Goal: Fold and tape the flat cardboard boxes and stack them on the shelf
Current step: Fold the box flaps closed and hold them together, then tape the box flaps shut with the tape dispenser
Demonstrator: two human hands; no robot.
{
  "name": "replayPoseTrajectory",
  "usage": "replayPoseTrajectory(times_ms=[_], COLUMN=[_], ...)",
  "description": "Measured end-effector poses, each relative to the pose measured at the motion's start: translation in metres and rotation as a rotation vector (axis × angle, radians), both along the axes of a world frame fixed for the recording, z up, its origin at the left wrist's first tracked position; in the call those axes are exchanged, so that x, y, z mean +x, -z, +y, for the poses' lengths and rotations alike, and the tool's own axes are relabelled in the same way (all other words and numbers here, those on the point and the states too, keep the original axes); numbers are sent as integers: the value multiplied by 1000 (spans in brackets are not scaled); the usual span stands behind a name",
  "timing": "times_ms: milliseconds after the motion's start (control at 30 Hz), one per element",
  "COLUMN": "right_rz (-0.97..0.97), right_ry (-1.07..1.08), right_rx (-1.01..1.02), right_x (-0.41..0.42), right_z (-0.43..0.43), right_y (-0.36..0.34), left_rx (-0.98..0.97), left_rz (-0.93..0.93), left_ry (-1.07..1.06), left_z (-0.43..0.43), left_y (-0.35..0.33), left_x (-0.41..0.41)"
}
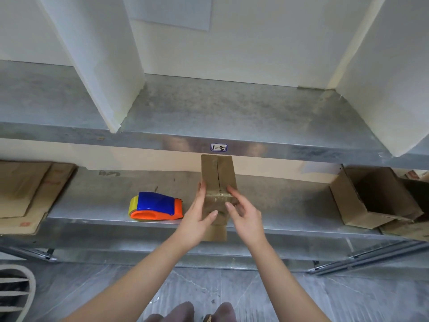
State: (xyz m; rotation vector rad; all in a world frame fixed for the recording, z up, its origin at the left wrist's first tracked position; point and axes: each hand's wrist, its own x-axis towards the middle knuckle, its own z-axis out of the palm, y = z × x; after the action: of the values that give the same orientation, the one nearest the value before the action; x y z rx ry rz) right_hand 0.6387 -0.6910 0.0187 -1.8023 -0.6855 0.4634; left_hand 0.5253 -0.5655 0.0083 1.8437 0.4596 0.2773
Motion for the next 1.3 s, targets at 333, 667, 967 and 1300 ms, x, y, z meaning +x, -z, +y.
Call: replayPoseTrajectory(times_ms=[333, 667, 967, 1300], right_rz=[-68, 233, 219, 46], right_ry=[38, -112, -82, 141], right_rx=[-42, 33, 49, -148], right_x=[8, 40, 34, 8], right_z=[15, -9, -10, 12], right_y=[-1, -18, -5, -8], left_rx=[419, 259, 262, 167], left_rz=[93, 107, 35, 106], left_ry=[-341, 16, -215, -8], left_z=[22, 63, 31, 77], left_y=[-19, -39, -24, -35], left_x=[19, 5, 4, 37])
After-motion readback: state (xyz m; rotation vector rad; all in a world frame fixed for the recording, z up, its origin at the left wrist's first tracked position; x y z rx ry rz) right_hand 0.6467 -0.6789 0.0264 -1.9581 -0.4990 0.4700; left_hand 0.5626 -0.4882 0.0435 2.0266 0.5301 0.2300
